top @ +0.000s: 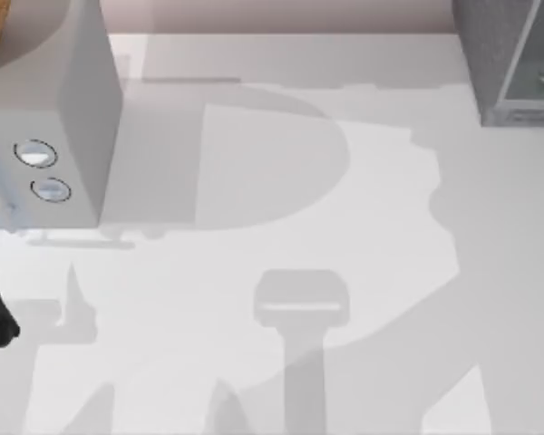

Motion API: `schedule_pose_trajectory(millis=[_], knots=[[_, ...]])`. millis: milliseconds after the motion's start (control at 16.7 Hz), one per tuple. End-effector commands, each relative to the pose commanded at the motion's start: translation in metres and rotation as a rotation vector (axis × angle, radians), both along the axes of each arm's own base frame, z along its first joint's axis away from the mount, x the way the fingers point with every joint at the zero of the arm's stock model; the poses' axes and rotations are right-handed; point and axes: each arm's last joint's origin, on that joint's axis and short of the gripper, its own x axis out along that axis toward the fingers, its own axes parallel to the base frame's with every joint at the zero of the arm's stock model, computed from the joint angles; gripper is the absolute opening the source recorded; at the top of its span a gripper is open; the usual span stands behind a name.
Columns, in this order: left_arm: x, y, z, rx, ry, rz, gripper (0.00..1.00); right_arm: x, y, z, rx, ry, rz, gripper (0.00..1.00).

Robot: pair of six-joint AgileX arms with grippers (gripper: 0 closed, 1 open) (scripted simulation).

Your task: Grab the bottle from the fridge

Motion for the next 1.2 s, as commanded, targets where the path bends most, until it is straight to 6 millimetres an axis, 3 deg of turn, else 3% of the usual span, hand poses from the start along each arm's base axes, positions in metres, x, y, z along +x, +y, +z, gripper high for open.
schedule_pose_trajectory(millis=[120,660,1080,1200], knots=[[0.0,0.0,0.0,0.0,0.0,0.0,1.0,0.0,0.0,0.0,0.0,0.0,0.0,0.0],[0.0,0.0,0.0,0.0,0.0,0.0,1.0,0.0,-0.001,0.001,0.001,-0.001,-0.003,0.0],[0.0,0.0,0.0,0.0,0.0,0.0,1.0,0.0,-0.001,0.047,0.001,0.001,-0.003,0.0],[0.0,0.0,0.0,0.0,0.0,0.0,1.0,0.0,-0.001,0.05,0.001,0.0,-0.003,0.0]])
